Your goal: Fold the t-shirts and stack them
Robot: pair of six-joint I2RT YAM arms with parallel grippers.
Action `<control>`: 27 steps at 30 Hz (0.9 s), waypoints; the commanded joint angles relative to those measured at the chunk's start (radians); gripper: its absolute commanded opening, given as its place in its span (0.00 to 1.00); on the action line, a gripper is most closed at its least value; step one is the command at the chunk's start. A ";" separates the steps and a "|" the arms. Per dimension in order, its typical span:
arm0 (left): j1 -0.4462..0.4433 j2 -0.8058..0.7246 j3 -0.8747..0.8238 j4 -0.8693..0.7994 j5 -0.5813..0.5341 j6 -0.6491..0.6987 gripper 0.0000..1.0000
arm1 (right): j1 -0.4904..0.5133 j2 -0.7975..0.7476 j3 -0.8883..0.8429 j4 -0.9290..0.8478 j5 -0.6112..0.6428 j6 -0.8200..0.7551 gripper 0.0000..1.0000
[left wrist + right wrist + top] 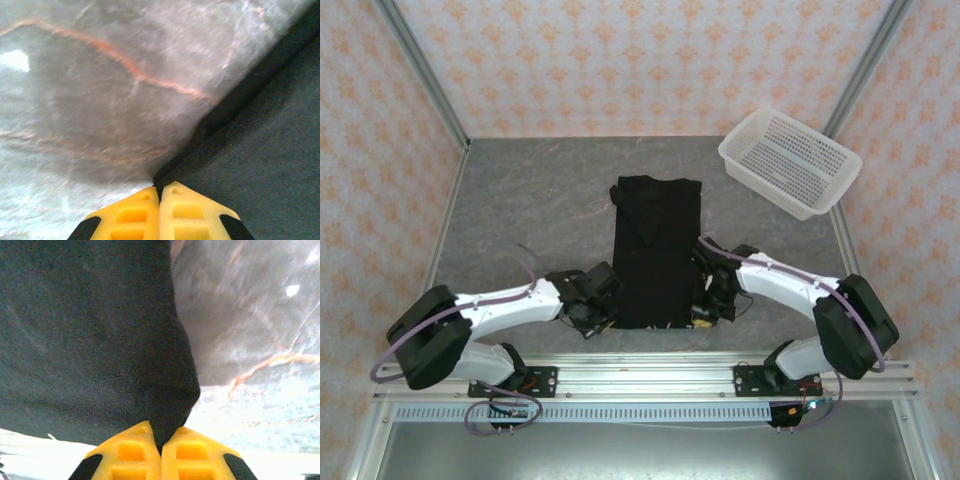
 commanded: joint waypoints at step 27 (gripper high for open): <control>0.129 -0.008 0.532 -0.239 -0.264 0.249 0.00 | -0.154 -0.018 0.557 -0.357 0.175 0.108 0.00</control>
